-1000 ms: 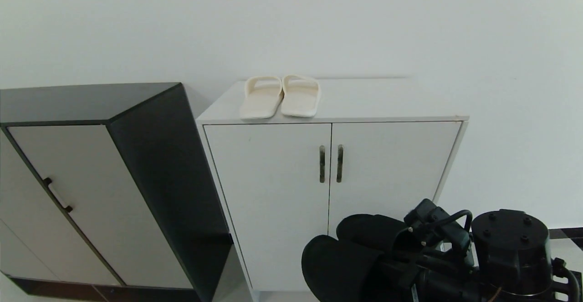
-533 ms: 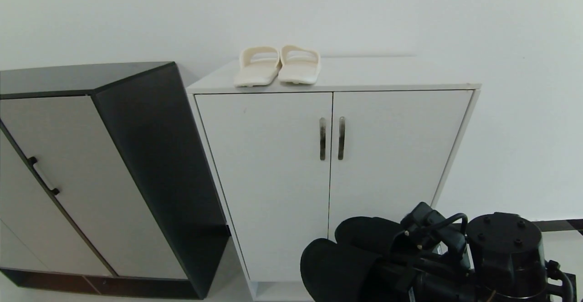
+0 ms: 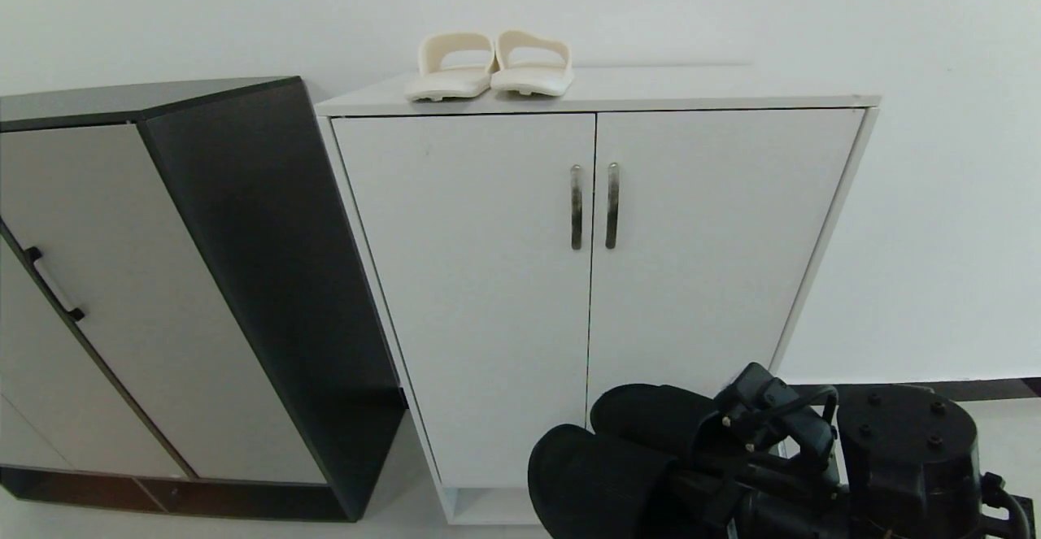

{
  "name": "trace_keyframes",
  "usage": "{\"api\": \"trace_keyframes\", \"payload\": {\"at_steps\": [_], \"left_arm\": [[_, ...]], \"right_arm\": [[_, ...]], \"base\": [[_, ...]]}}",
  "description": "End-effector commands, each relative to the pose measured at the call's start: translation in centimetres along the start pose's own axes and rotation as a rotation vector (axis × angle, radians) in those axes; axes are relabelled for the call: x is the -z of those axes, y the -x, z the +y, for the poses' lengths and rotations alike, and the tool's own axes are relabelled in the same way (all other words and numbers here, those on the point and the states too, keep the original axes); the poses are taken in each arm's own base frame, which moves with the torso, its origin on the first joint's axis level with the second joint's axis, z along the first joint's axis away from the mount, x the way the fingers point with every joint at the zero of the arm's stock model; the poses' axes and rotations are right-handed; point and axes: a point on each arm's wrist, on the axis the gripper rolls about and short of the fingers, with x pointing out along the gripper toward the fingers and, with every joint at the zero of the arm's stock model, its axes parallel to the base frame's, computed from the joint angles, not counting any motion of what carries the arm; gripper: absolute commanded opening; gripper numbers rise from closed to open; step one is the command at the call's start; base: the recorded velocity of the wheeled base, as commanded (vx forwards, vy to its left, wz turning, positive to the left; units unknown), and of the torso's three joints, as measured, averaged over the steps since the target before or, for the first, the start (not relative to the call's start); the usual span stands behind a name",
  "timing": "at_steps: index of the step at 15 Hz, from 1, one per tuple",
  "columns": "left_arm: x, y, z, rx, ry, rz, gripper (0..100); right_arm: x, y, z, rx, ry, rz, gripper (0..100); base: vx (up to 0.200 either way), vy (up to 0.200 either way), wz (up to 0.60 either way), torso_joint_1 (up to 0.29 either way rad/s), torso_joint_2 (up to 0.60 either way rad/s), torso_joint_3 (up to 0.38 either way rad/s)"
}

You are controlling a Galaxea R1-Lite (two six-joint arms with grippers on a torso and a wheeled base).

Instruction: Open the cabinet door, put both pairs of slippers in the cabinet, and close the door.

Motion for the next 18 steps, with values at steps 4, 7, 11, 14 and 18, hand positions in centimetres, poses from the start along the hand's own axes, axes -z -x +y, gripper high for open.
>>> {"api": "trace_keyframes", "payload": {"at_steps": [4, 7, 11, 14, 18], "left_arm": [[-5.7, -1.9, 0.0, 0.050, -0.016, 0.059, 100], [-7.3, -5.4, -0.4, 0.182, -0.007, 0.111, 100], [-9.1, -9.9, -1.5, 0.355, 0.075, 0.187, 100], [-11.7, -13.1, -3.1, 0.454, 0.106, 0.135, 100], [-15.3, -16.0, -7.1, 0.641, 0.087, 0.103, 100]], "right_arm": [[0.4, -0.4, 0.2, -0.007, 0.003, 0.019, 0], [0.5, -0.4, 0.1, -0.006, -0.001, 0.022, 0], [0.5, -0.4, 0.1, -0.001, 0.000, 0.022, 0], [0.4, -0.3, 0.0, 0.001, -0.001, 0.017, 0], [0.5, -0.4, -0.2, 0.013, -0.003, 0.022, 0]], "base": [[0.000, 0.000, 0.00, 0.000, 0.00, 0.000], [0.000, 0.000, 0.00, 0.000, 0.00, 0.000], [0.000, 0.000, 0.00, 0.000, 0.00, 0.000], [0.000, 0.000, 0.00, 0.000, 0.00, 0.000], [0.000, 0.000, 0.00, 0.000, 0.00, 0.000]]}}
